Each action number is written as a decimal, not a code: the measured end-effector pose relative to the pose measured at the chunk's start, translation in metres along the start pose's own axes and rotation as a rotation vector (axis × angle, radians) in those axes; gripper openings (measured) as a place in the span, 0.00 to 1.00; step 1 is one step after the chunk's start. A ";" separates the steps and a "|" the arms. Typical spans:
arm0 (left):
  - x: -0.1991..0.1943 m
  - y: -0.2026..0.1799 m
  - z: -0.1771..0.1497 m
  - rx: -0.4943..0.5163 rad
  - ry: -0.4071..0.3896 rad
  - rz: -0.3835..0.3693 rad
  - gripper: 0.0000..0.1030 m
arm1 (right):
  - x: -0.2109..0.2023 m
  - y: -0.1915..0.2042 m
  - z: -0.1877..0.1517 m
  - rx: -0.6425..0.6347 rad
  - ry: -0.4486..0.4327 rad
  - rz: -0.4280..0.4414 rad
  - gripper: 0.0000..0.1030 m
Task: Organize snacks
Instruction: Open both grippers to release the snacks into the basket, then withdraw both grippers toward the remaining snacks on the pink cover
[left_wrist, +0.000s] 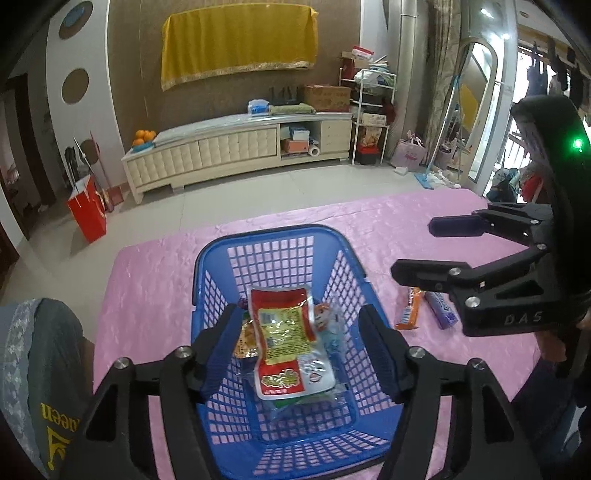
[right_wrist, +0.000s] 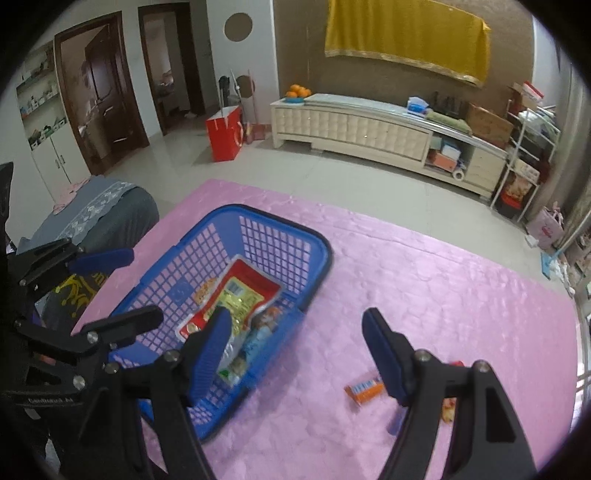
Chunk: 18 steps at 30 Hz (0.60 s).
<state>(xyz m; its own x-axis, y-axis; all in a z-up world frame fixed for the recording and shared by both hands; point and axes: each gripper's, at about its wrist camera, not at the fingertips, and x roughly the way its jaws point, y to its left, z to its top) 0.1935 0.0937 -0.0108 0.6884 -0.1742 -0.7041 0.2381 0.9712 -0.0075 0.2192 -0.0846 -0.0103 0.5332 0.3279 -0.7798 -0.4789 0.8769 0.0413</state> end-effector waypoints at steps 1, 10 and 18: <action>-0.002 -0.003 0.000 -0.006 -0.003 -0.006 0.62 | -0.006 -0.003 -0.003 0.004 -0.008 -0.008 0.75; -0.013 -0.039 -0.001 0.002 -0.020 -0.033 0.68 | -0.058 -0.021 -0.030 -0.035 -0.175 -0.124 0.75; -0.008 -0.083 0.001 0.083 -0.031 -0.064 0.74 | -0.066 -0.051 -0.054 -0.035 -0.131 -0.232 0.78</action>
<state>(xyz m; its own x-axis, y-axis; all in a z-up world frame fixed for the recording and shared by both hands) 0.1689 0.0142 -0.0038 0.6902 -0.2420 -0.6819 0.3374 0.9413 0.0074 0.1704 -0.1695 0.0049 0.7160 0.1642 -0.6785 -0.3558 0.9221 -0.1523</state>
